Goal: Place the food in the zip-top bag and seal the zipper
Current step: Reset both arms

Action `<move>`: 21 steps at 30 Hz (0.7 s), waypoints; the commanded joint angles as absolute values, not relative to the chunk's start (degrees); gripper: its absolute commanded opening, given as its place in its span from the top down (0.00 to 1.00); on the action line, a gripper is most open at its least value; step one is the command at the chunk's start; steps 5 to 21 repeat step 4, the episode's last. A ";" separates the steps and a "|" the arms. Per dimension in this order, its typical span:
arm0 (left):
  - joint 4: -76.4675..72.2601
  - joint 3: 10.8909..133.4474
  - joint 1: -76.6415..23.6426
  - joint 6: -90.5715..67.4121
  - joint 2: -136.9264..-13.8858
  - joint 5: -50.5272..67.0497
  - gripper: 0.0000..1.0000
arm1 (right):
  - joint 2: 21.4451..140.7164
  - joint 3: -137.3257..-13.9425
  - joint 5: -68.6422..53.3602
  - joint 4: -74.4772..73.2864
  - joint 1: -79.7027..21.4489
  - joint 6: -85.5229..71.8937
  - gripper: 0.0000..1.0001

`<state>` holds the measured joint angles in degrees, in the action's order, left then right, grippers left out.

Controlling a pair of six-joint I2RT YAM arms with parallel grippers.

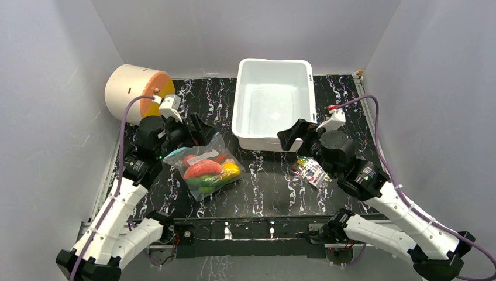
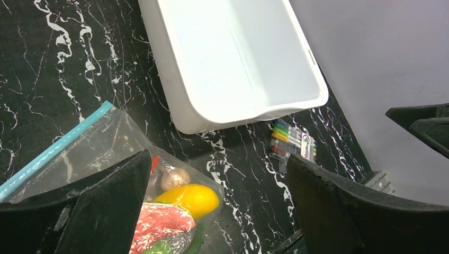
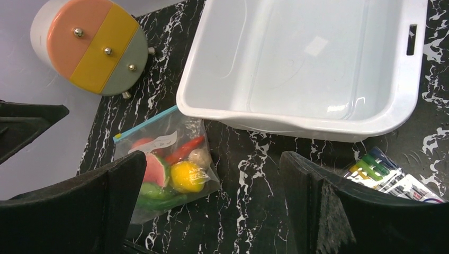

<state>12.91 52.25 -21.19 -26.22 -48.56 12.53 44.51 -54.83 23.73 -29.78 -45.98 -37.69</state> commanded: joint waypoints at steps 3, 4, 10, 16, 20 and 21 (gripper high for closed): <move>13.60 54.51 -21.01 -23.70 -48.63 12.79 0.02 | 44.36 -56.67 23.96 -27.47 -45.88 -37.34 0.02; 13.47 54.60 -21.01 -23.37 -48.46 13.00 0.02 | 44.34 -56.73 24.03 -27.48 -45.88 -37.24 0.02; 13.47 54.60 -21.01 -23.37 -48.46 13.00 0.02 | 44.34 -56.73 24.03 -27.48 -45.88 -37.24 0.02; 13.47 54.60 -21.01 -23.37 -48.46 13.00 0.02 | 44.34 -56.73 24.03 -27.48 -45.88 -37.24 0.02; 13.47 54.60 -21.01 -23.37 -48.46 13.00 0.02 | 44.34 -56.73 24.03 -27.48 -45.88 -37.24 0.02; 13.47 54.60 -21.01 -23.37 -48.46 13.00 0.02 | 44.34 -56.73 24.03 -27.48 -45.88 -37.24 0.02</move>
